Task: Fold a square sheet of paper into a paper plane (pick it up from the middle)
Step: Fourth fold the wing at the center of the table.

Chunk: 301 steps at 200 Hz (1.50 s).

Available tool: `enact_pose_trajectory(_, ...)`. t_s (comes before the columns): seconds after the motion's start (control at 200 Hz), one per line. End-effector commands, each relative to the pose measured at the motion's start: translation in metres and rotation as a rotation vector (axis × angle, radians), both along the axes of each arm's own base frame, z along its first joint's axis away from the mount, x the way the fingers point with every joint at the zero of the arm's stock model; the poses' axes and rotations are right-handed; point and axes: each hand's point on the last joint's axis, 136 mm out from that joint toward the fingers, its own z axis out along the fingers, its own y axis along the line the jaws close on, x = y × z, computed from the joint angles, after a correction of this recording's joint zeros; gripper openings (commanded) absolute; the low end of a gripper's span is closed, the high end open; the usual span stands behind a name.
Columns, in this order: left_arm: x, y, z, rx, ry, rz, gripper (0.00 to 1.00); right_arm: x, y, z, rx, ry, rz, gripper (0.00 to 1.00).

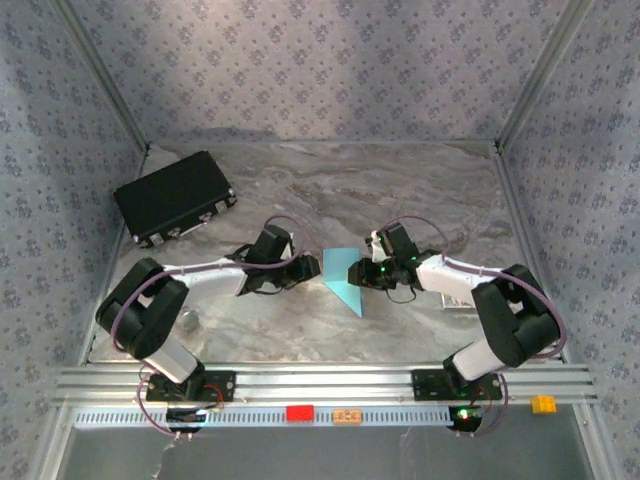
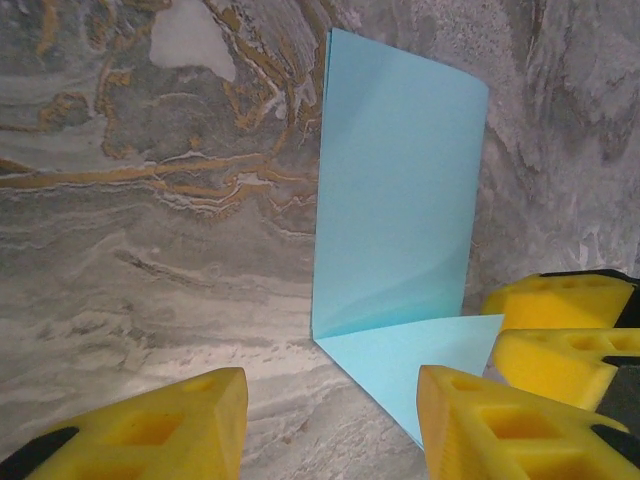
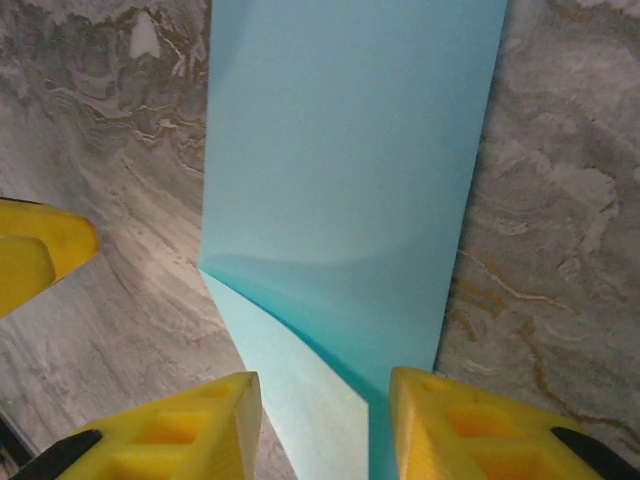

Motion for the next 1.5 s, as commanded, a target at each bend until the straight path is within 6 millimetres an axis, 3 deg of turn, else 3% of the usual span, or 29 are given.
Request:
enact_pose_trajectory(0.0,0.003,-0.011,0.006,-0.032,0.017,-0.030,0.48,0.004,0.003,0.006,0.008,-0.007,0.030,0.36)
enact_pose_trajectory(0.175,0.005,-0.019,0.001,-0.060,0.047,-0.040,0.47,0.001,0.005,0.011,0.034,-0.013,0.048,0.14)
enact_pose_trajectory(0.29,0.006,-0.021,0.001,-0.079,0.059,-0.044,0.49,0.001,0.001,0.015,0.037,-0.031,0.047,0.08)
enact_pose_trajectory(0.71,0.017,-0.035,0.009,-0.133,0.064,-0.067,0.55,0.002,-0.004,0.021,0.117,-0.048,0.035,0.08)
enact_pose_trajectory(1.254,0.036,-0.053,0.003,-0.159,0.087,-0.082,0.47,-0.001,-0.013,0.023,0.129,-0.049,0.021,0.08)
enact_pose_trajectory(1.374,0.042,-0.058,0.004,-0.174,0.083,-0.096,0.42,-0.001,-0.013,0.022,0.132,-0.047,0.022,0.09)
enact_pose_trajectory(1.499,0.048,-0.060,0.001,-0.184,0.084,-0.088,0.24,0.000,-0.014,0.023,0.128,-0.049,0.017,0.12)
